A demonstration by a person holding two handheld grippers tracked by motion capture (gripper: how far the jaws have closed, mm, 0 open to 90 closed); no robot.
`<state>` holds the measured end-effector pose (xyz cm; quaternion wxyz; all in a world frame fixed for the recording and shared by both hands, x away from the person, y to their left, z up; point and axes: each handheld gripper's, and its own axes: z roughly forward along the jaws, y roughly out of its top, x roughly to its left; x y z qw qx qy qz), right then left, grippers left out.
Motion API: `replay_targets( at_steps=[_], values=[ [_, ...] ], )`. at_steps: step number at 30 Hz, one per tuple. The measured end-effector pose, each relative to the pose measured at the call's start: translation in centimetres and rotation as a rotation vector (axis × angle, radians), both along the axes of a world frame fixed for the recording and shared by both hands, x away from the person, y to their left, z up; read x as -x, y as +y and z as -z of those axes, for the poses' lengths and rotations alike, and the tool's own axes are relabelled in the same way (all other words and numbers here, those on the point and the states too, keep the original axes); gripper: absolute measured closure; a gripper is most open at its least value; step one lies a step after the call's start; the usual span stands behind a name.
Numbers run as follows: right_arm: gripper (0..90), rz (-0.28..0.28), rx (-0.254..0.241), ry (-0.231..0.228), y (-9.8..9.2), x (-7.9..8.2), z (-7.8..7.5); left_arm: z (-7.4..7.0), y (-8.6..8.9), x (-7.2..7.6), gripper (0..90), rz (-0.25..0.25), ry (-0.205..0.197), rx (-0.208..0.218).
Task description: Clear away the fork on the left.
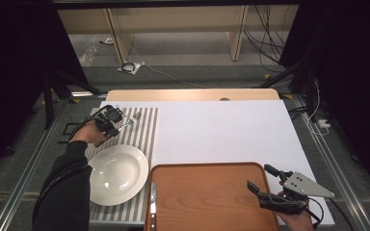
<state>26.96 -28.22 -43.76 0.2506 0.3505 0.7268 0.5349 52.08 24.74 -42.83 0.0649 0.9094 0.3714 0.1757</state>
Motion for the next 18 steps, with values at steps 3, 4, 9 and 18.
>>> replay_targets(
  at_steps=[3, 4, 9, 18],
  values=[
    [20.6, 0.000, 0.001, 0.002, 0.0, 0.0, 0.0, -0.7, 0.0, 0.3, 77.1, -0.012, -0.004, 0.006],
    [20.5, -0.001, 0.002, 0.001, 0.0, 0.0, 0.0, -1.0, 0.0, 0.5, 77.1, -0.017, -0.006, 0.012],
    [20.5, 0.001, 0.003, 0.002, 0.0, 0.0, 0.0, -2.4, -0.2, 1.4, 77.1, -0.040, -0.035, 0.050],
    [20.5, -0.001, 0.003, -0.001, 0.1, 0.1, 0.0, -4.0, -1.3, 3.5, 77.1, -0.067, -0.047, 0.099]
  ],
)
